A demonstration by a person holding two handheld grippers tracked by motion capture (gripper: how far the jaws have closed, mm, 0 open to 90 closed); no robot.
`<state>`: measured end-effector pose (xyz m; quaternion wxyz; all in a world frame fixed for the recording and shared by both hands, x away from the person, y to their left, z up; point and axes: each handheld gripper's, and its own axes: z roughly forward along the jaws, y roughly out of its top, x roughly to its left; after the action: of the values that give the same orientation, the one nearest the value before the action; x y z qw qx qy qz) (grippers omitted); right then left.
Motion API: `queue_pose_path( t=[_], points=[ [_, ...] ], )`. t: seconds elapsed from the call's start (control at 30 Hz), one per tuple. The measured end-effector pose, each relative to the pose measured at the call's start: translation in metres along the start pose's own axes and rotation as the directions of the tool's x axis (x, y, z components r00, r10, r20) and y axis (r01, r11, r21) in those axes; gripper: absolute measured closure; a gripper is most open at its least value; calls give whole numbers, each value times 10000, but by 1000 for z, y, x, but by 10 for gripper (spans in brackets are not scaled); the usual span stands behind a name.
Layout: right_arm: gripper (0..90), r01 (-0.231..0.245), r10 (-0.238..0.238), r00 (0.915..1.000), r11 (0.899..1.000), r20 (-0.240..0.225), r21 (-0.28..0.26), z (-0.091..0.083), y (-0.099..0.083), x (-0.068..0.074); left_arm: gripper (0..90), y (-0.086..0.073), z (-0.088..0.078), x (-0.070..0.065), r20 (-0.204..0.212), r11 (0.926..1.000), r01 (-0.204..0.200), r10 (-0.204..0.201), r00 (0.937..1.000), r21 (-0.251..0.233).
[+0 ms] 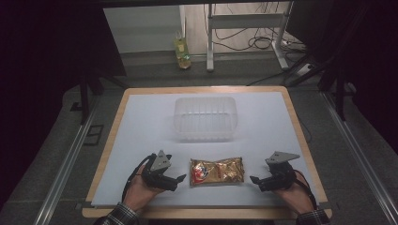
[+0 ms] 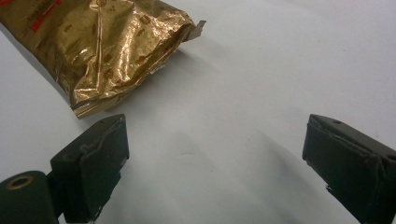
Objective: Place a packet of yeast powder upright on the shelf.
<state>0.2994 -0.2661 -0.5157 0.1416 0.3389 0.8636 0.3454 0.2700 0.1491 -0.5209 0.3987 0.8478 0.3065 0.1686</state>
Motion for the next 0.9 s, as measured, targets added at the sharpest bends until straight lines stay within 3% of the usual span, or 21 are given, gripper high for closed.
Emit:
queue_pose_path(
  t=[0.27, 0.5, 0.9],
  points=[
    [74, 144, -144, 9999, 9999, 52, -55, 0, 1, 1, 245, 2, -2, -3, 350, 9998, -131, 136, 9993, -131],
    [74, 272, -272, 9996, 9996, 82, 13, 1, 2, 2, 389, 7, 0, -7, 941, 9990, -360, 385, 9948, -278],
    [73, 423, -423, 9990, 9991, 140, 9, 2, 3, 4, 536, 18, 8, -18, 1464, 9960, -603, 695, 9868, -660]
  ],
)
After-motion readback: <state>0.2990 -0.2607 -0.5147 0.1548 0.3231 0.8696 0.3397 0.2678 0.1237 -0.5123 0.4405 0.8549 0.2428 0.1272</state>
